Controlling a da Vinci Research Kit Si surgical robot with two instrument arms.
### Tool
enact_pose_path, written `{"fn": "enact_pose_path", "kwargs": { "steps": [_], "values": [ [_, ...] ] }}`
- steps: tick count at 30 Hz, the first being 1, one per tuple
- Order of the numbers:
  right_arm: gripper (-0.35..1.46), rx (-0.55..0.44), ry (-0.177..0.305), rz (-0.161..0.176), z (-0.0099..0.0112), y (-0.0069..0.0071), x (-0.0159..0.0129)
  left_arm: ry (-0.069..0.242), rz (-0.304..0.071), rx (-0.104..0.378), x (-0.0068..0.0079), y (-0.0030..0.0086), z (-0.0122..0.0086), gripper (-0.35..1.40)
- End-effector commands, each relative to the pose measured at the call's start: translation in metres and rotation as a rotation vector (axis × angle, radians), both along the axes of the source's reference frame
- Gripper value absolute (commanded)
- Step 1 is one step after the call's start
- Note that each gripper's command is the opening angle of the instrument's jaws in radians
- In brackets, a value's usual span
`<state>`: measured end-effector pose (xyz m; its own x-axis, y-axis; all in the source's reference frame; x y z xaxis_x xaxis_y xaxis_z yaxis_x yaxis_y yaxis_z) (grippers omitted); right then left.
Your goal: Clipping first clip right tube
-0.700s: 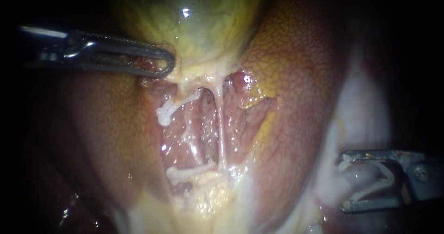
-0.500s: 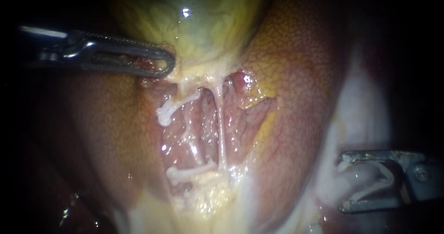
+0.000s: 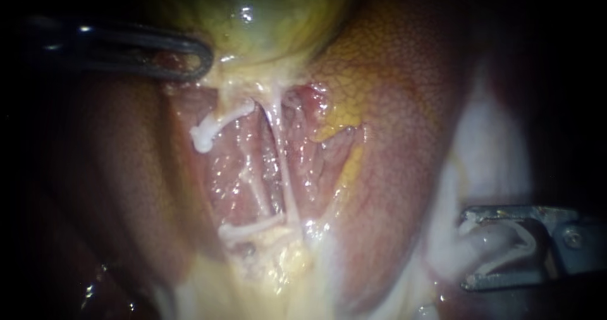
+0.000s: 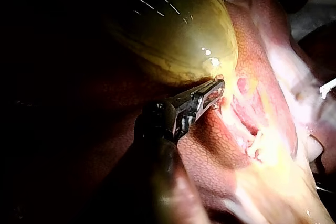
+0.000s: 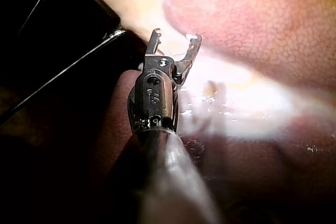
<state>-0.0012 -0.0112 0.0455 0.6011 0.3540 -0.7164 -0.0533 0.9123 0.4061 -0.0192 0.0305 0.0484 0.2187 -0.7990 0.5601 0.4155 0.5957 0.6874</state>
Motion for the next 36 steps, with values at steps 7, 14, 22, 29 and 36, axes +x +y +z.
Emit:
{"fn": "enact_pose_path", "kwargs": {
  "steps": [7,14,22,29,36],
  "values": [
    [0.5,0.012,0.005,-0.006,0.0001,0.0002,0.001,0.001,-0.003,-0.001,-0.0001,-0.0001,0.0,-0.35],
    [0.5,0.025,0.012,-0.012,0.0001,0.0009,0.0033,0.001,-0.003,-0.002,-0.0001,-0.0001,0.0001,-0.35],
    [0.5,0.056,0.009,0.021,0.0012,0.0019,0.0068,0.001,-0.003,-0.002,-0.0001,-0.0002,0.0001,-0.35],
    [0.5,0.084,0.052,0.076,0.003,0.0031,0.0094,0.002,-0.004,-0.003,-0.0002,-0.0002,0.0002,-0.35],
    [0.5,0.153,0.124,0.122,0.0043,0.004,0.0117,0.002,-0.004,-0.003,-0.0002,-0.0002,0.0002,-0.35]
  ]
}}
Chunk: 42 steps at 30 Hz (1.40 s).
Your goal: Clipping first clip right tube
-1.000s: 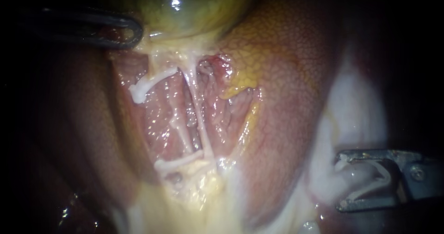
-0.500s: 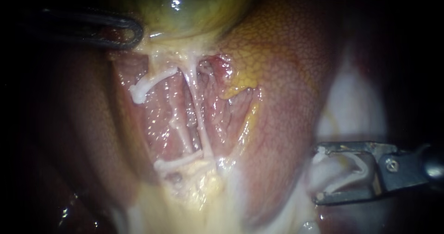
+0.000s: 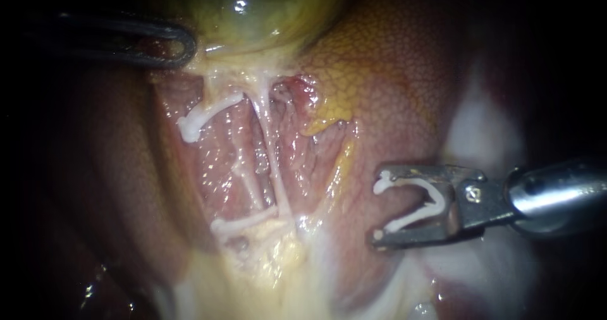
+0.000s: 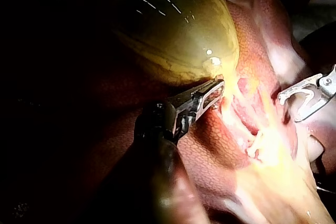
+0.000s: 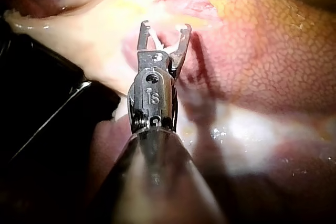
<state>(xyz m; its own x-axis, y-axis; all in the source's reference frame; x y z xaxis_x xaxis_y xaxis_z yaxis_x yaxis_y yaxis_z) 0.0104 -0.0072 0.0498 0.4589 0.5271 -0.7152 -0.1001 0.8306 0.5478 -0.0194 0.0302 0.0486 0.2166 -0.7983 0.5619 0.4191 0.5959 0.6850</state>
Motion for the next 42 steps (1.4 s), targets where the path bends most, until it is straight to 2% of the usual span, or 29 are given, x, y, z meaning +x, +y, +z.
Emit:
{"fn": "enact_pose_path", "kwargs": {
  "steps": [1,6,11,18,27,33,42],
  "values": [
    [0.5,0.013,0.011,0.008,0.0001,0.0001,0.0002,0.0,0.0,0.0,0.0,0.0,0.0,-0.35],
    [0.49,0.071,0.061,0.034,0.001,0.0007,0.0015,0.0,0.0,0.0,0.0,0.0,0.0,-0.35],
    [0.49,0.101,0.092,0.043,0.0022,0.0011,0.0026,0.0,0.0,0.0,0.0,0.0,0.0,-0.35],
    [0.48,0.134,0.112,0.03,0.0044,0.0008,0.0041,0.0,0.0,-0.001,-0.0001,-0.0001,0.0001,-0.35],
    [0.48,0.157,0.129,0.053,0.0062,0.0013,0.0052,0.0,0.0,-0.001,-0.0001,-0.0001,0.0001,-0.35],
    [0.48,0.195,0.174,0.059,0.0067,0.0019,0.0058,0.0,0.0,-0.001,0.0,-0.0001,0.0001,-0.35],
    [0.48,0.291,0.29,0.059,0.0073,0.0024,0.0074,0.0,0.0,-0.001,0.0,-0.0001,0.0001,-0.35]
  ]
}}
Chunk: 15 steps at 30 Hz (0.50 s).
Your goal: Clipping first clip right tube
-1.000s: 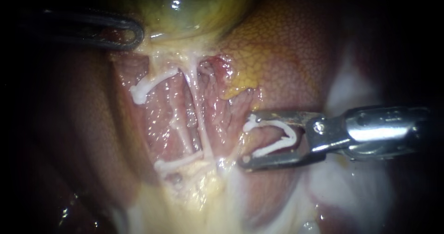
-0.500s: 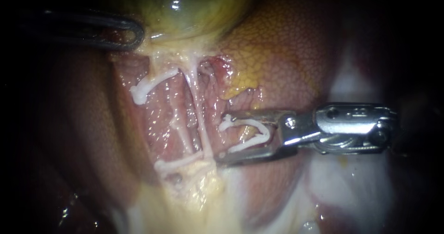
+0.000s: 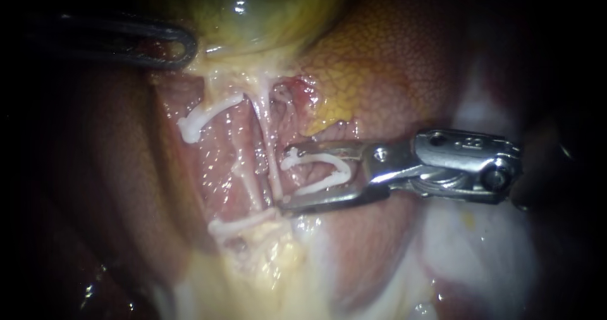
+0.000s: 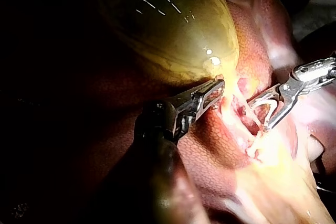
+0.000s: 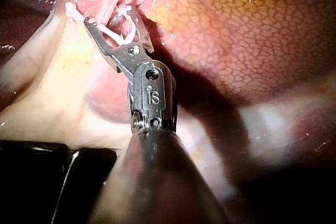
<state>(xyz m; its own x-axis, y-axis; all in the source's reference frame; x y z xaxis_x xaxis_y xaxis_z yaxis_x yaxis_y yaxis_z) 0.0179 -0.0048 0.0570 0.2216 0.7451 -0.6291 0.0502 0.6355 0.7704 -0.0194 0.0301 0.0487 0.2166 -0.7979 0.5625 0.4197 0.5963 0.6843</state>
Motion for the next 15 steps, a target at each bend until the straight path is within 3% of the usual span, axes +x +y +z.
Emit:
{"fn": "enact_pose_path", "kwargs": {
  "steps": [1,10,15],
  "values": [
    [0.48,0.002,0.012,-0.005,0.0001,0.0001,0.0002,0.0,0.0,0.0,0.0,0.0,0.0,-0.35],
    [0.48,0.06,0.118,-0.035,0.0007,0.0005,0.0017,0.0,0.0,0.0,0.0,0.0,0.0,-0.35],
    [0.45,0.093,0.208,-0.092,0.0003,0.0002,0.0014,0.0,0.0,0.0,-0.0001,0.0,0.0,-0.35]
  ]
}}
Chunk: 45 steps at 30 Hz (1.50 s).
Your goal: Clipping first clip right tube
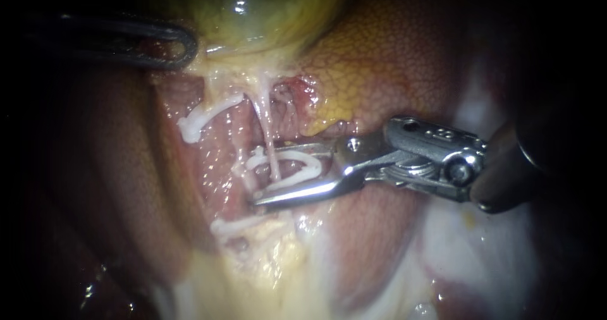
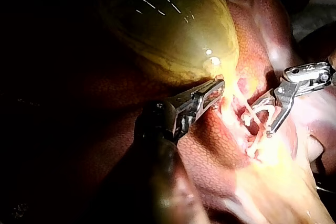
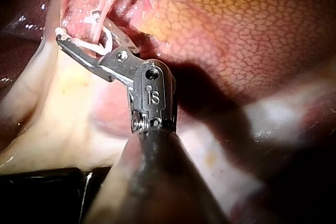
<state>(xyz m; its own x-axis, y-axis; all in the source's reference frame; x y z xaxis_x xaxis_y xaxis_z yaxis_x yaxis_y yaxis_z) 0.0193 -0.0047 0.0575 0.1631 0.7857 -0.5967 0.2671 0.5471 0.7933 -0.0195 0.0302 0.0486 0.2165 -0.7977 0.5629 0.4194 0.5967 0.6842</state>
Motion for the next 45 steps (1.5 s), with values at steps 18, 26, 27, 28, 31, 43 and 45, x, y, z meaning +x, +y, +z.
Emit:
{"fn": "enact_pose_path", "kwargs": {
  "steps": [18,26,27,28,31,43,45],
  "values": [
    [0.25,0.035,0.086,-0.085,-0.0007,-0.0005,0.0003,0.001,-0.001,0.0,-0.0002,0.0,0.0001,-0.35],
    [-0.01,0.067,0.073,-0.093,-0.0007,-0.0004,0.0003,0.001,-0.001,0.0,-0.0002,0.0,0.0001,-0.35],
    [-0.05,0.067,0.073,-0.093,-0.0007,-0.0004,0.0003,0.001,-0.001,0.0,-0.0002,0.0,0.0001,-0.35],
    [-0.12,0.068,0.073,-0.093,-0.0007,-0.0003,0.0004,0.001,-0.001,0.0,-0.0002,0.0,0.0001,-0.35],
    [-0.35,0.073,0.072,-0.097,-0.0004,-0.0001,0.0004,0.001,-0.001,0.0,-0.0002,0.0,0.0001,-0.35],
    [-0.35,0.072,0.062,-0.081,-0.0001,0.0001,0.0004,0.001,-0.001,0.0,-0.0002,0.0,0.0001,-0.35],
    [-0.35,0.072,0.062,-0.081,-0.0001,0.0001,0.0004,0.001,-0.001,0.0,-0.0002,0.0,0.0001,-0.35]
  ]
}}
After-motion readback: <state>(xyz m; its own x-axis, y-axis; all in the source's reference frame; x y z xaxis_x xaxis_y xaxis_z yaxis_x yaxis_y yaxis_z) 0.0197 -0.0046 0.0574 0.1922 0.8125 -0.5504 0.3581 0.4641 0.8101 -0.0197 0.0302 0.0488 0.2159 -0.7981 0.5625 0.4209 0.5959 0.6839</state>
